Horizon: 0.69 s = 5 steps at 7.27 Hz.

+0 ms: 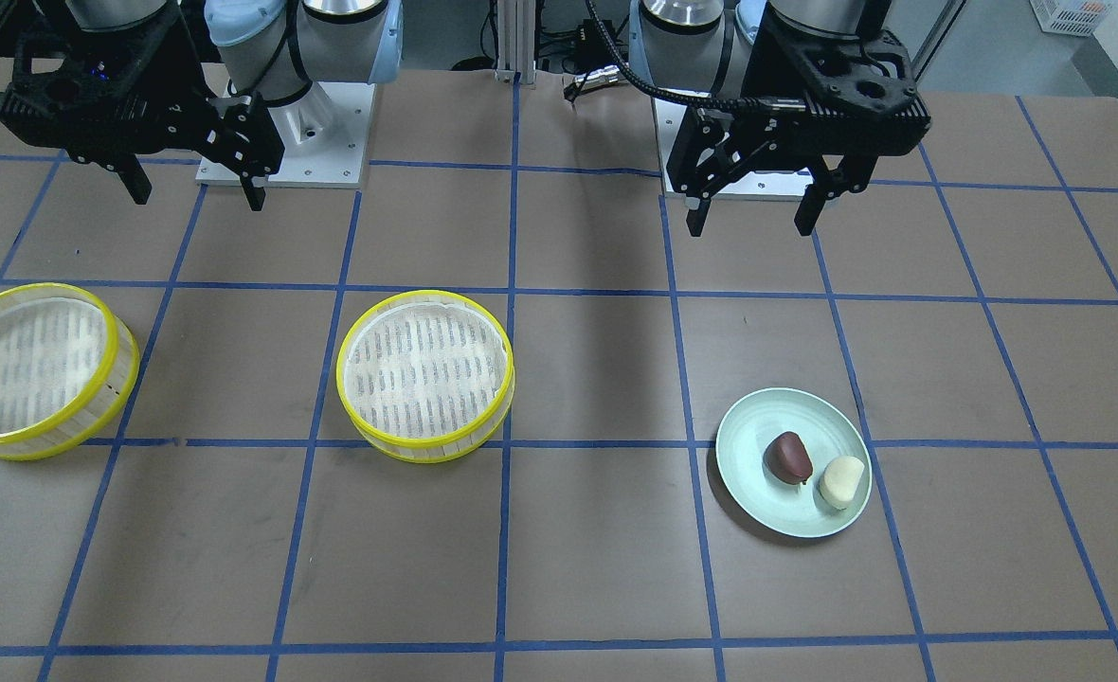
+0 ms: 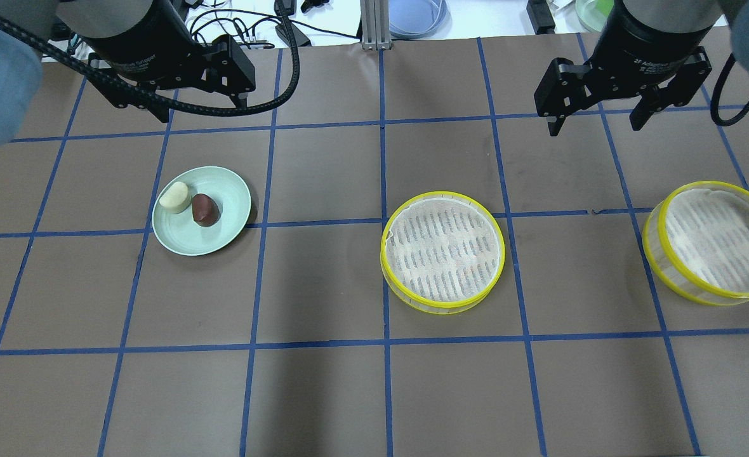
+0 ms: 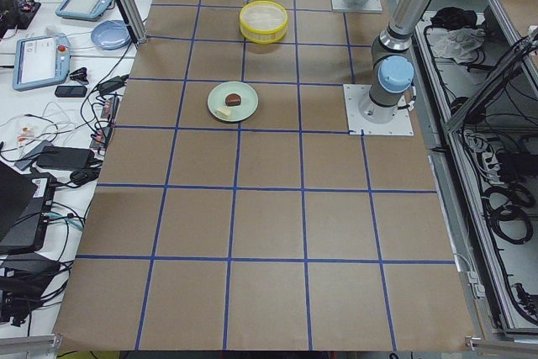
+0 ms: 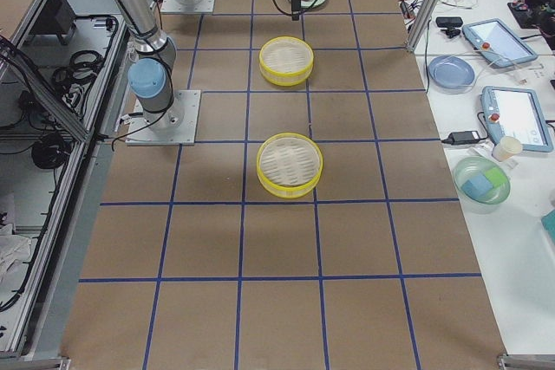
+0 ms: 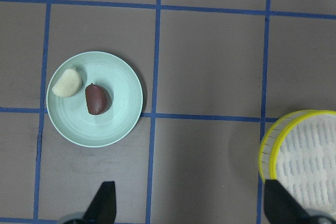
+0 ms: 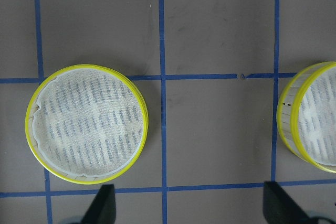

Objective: Stack buns with steamer

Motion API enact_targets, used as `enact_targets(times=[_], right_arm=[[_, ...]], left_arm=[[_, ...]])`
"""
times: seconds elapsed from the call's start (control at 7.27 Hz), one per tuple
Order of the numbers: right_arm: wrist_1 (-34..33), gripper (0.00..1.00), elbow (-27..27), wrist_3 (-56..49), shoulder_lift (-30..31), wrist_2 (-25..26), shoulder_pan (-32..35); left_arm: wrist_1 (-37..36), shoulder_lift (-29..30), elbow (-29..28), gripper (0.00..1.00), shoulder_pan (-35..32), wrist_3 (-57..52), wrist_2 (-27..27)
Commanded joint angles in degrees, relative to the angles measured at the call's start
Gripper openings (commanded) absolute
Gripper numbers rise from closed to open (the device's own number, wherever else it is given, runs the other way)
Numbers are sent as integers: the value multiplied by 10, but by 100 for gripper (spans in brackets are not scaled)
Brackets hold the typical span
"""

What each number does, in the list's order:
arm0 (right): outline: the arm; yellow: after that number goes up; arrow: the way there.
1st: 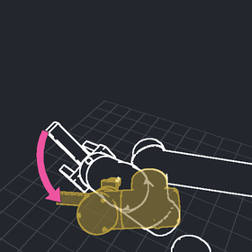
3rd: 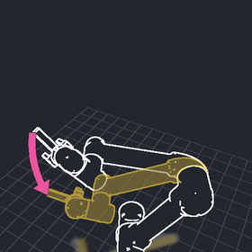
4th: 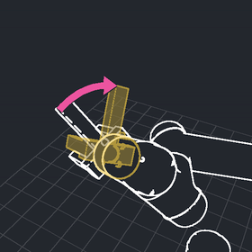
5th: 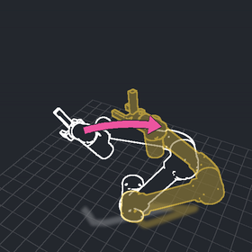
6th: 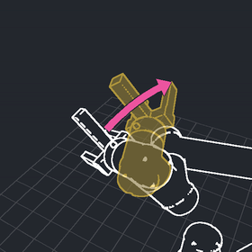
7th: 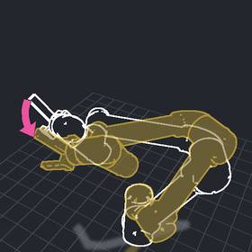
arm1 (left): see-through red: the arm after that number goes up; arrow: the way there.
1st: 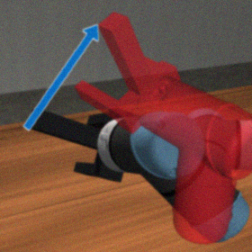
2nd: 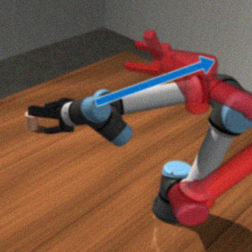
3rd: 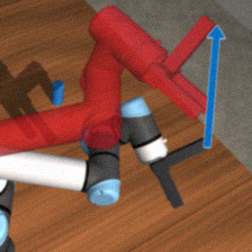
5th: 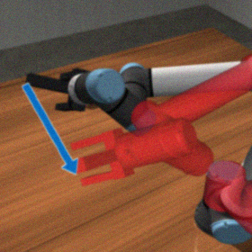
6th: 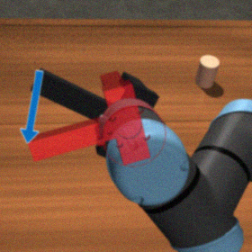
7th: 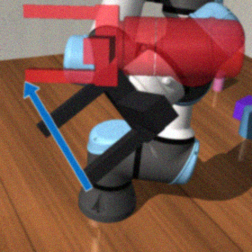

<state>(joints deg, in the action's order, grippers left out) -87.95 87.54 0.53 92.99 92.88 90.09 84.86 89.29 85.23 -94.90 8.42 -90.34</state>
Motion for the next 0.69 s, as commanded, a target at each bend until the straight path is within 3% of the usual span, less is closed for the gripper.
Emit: enact_targets(times=[0.0,0.55], right_arm=[[1,100,0,0,-1,0,0],[-3,100,-2,-24,-3,8,-10]], left_arm=[[-2,2,9,98,2,-2,0],[-1,4,9,100,2,-4,0]])
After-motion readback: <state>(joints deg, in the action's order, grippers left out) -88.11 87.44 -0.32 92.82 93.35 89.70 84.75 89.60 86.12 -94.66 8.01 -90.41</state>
